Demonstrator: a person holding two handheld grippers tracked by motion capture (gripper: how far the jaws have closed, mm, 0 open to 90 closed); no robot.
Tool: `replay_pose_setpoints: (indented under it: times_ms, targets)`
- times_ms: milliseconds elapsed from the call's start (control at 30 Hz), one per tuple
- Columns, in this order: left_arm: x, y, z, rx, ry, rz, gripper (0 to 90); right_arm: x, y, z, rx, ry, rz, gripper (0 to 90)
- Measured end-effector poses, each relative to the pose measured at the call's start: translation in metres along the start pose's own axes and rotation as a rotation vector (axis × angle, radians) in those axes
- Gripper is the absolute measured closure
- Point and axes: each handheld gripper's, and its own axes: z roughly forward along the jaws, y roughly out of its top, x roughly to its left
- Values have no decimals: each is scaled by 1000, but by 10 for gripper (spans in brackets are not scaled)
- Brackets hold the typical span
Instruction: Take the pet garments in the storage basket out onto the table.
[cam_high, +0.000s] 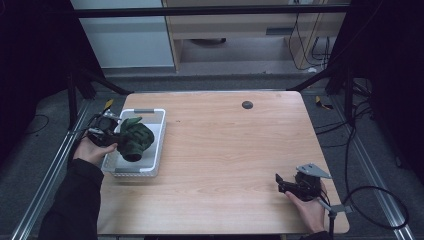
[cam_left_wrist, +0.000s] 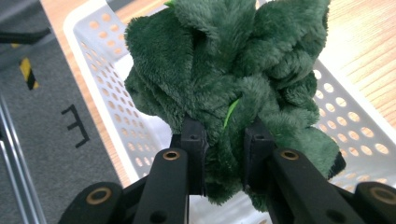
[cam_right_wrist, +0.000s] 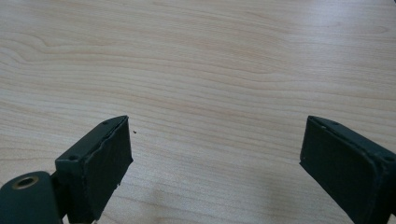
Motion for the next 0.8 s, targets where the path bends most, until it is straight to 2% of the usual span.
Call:
replay_pose_setpoints:
  times_ms: [300,600,800]
  targets:
    - [-1,1,-24,-49,5,13,743,0,0,0,0,0,3,89]
    - [-6,3,-36,-57,-3,28,743,0,0,0,-1,0,1,89]
    - [-15,8,-46,-78,-15,57,743,1,0,-1,-1,-1,2,89]
